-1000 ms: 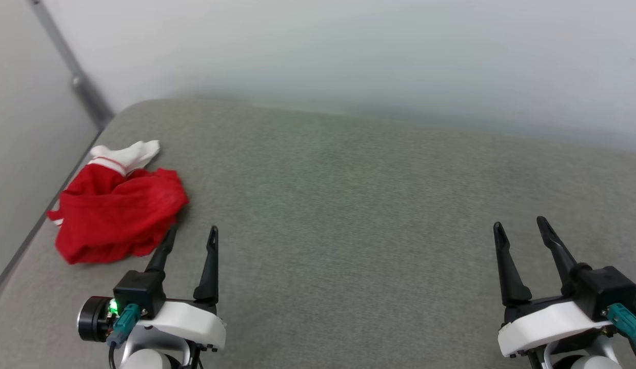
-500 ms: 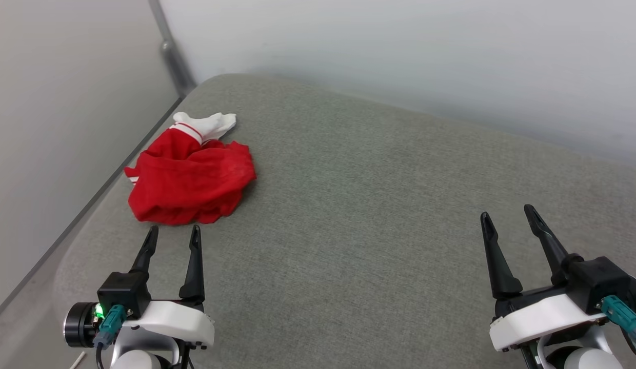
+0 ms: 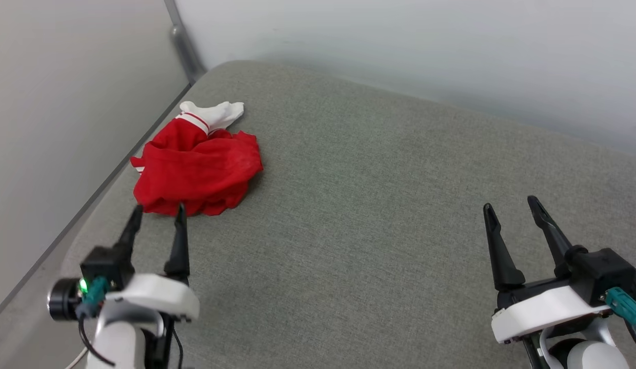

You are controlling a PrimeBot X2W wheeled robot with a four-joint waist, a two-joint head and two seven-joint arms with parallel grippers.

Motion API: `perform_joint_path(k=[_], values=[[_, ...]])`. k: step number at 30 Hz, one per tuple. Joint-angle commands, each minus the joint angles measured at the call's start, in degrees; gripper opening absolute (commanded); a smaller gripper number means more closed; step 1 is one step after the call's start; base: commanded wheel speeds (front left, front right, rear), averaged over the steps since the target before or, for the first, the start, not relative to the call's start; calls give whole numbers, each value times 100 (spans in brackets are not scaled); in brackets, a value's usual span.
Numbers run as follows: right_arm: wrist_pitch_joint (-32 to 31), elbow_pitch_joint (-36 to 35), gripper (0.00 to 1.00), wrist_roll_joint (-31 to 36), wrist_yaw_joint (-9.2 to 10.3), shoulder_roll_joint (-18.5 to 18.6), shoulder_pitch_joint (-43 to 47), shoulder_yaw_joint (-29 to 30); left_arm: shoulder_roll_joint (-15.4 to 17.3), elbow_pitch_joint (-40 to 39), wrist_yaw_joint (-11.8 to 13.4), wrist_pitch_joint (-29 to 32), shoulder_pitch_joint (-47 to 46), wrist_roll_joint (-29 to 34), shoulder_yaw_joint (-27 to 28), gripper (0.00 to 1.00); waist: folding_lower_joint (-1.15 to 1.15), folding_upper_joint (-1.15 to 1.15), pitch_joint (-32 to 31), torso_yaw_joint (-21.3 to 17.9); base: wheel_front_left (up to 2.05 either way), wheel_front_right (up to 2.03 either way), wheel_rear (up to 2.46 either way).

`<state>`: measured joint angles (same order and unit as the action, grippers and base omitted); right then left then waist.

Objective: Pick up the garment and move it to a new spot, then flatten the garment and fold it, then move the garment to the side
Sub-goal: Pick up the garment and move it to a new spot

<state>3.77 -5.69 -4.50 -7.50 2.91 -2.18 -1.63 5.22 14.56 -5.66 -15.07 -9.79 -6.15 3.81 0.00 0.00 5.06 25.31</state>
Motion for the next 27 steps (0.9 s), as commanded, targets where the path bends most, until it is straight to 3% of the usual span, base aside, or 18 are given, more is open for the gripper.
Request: perform_joint_path(k=[1,6,14,19,27], values=[[-16,-37,100,30,2,-5,-75,11,68,87,-30,-12,-223,-3,2,100,0,0,66,-35,0,0,0],[-88,-155,100,123,2,-5,-231,29,517,652,-94,407,-1255,-153,37,100,0,0,375,-191,0,0,0],[-150,-359,100,248,2,-5,-619,11,1576,1842,-176,1969,-2757,-557,-222,100,0,0,1139,-672,0,0,0],[-103,-373,100,250,2,-4,-820,20,2289,2441,-177,3117,-3312,-1303,-868,100,0,0,1572,-934,0,0,0],[-3,-323,100,280,1,-3,-1124,-46,2936,3017,-179,4587,-3543,-2534,-1656,100,0,0,2122,-1215,0,0,0]])
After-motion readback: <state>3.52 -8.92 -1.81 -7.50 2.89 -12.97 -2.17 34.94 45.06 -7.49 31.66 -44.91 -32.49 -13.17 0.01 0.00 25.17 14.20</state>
